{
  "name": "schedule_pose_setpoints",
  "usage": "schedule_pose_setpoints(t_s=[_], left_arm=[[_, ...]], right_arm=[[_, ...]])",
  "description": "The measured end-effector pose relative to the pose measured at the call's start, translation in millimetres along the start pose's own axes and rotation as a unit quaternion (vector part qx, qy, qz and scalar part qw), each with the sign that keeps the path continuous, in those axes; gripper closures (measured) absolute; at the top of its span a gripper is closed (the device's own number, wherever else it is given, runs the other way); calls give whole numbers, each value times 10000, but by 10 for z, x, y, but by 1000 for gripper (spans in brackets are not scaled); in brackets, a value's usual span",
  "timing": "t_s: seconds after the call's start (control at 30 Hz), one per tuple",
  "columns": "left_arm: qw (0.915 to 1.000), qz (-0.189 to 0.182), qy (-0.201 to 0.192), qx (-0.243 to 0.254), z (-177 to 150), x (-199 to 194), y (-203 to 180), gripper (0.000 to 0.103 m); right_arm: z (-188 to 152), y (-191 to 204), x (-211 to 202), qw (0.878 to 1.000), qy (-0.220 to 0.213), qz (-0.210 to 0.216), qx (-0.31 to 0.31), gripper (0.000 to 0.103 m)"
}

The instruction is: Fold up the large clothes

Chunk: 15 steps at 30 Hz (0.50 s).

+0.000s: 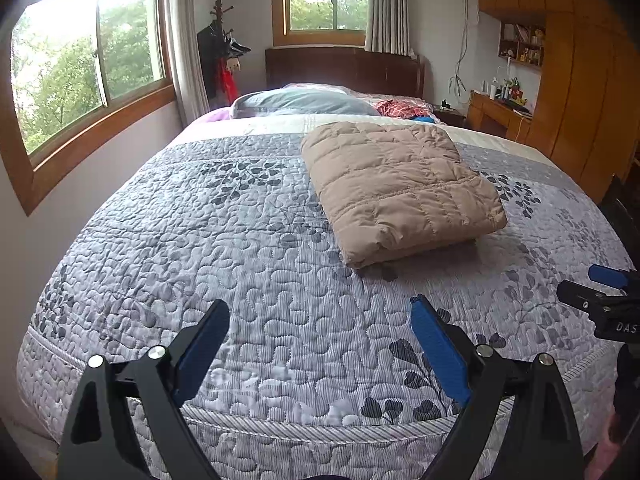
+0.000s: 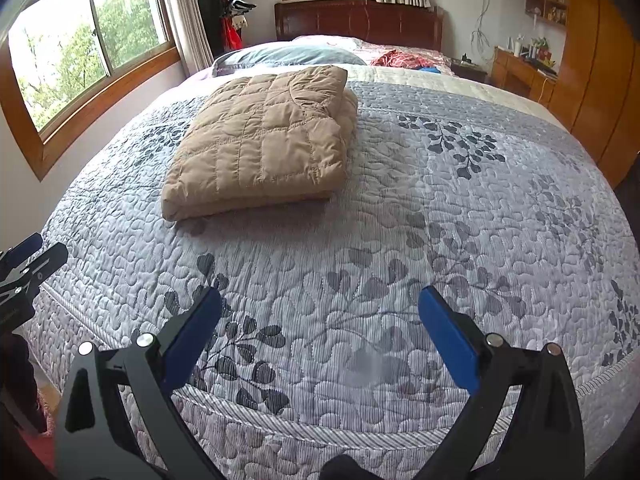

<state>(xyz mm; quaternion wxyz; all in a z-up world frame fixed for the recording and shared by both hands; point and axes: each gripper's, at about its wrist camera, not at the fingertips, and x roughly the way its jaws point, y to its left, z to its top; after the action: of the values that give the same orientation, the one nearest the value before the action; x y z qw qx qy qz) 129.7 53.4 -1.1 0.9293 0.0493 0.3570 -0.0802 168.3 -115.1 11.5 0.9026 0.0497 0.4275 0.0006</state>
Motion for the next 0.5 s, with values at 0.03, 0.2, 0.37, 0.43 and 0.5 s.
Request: schedule_pose_setpoints(t_s=[0.03, 0.2, 0.37, 0.43, 0.5], left_arm=[[10000, 2, 1, 4, 6, 8, 0, 11], [10000, -9, 19, 78, 20, 34, -30, 11], [9999, -19, 57, 159, 22, 77, -82, 11], [9998, -21, 84, 183, 20, 95, -95, 11], [9997, -13, 102, 202, 21, 105, -110, 11]], right_arm=[[-1, 7, 6, 10000, 6, -11, 7, 5], [-2, -5, 37, 10000, 25, -25, 49, 5], [5, -29, 71, 9999, 57, -35, 80, 5], [9, -42, 74, 10000, 57, -30, 75, 5], [10, -44, 77, 9999, 62, -33, 72, 5]])
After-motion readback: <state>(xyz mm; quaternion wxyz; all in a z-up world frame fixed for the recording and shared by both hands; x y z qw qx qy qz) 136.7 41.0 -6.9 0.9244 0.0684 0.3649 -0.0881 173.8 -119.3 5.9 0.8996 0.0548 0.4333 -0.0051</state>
